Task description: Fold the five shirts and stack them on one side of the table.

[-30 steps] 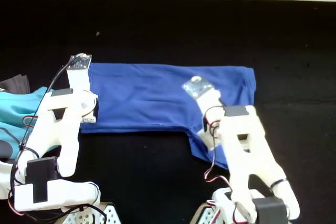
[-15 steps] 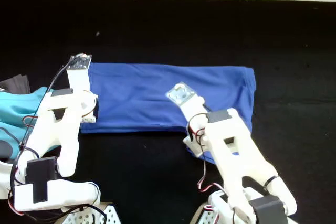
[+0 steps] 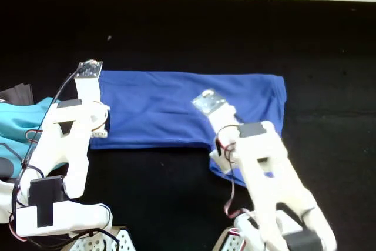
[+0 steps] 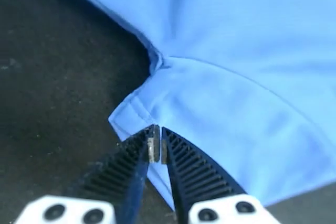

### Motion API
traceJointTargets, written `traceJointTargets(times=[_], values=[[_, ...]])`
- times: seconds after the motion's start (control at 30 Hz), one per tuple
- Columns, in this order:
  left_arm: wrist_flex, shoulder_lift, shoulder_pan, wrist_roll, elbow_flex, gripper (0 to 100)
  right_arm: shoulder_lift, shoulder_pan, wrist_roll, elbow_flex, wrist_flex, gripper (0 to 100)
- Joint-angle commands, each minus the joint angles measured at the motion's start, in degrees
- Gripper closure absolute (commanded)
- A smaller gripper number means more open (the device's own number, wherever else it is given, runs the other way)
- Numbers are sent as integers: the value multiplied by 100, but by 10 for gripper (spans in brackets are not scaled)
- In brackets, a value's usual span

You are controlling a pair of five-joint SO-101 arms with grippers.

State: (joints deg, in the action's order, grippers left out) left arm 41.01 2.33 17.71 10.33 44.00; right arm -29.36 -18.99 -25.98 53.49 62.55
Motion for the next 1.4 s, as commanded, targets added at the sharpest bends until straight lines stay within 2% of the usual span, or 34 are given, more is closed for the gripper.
traceJointTargets(times=[0.0,0.13,0.2,0.33,0.6,0.77,0.87,1.1,1.2,1.37], values=[[-132,-66,-22,35,-22,992,-980,66,26,-242,699,959],[-132,-66,-22,35,-22,992,-1314,57,-62,-207,1437,775],[-132,-66,-22,35,-22,992,-1244,48,-519,-171,1710,699],[-132,-66,-22,35,-22,992,-954,40,-1116,330,1684,688],[-132,-66,-22,35,-22,992,286,84,-1125,778,92,687],[-132,-66,-22,35,-22,992,1314,532,-1152,374,-514,688],[-132,-66,-22,35,-22,992,1824,822,-1152,-22,-505,738],[-132,-66,-22,35,-22,992,2440,1051,-1160,-567,-505,988],[-132,-66,-22,35,-22,992,2431,1270,-1143,-875,-391,992],[-132,-66,-22,35,-22,992,2457,1763,-1160,-2123,497,993]])
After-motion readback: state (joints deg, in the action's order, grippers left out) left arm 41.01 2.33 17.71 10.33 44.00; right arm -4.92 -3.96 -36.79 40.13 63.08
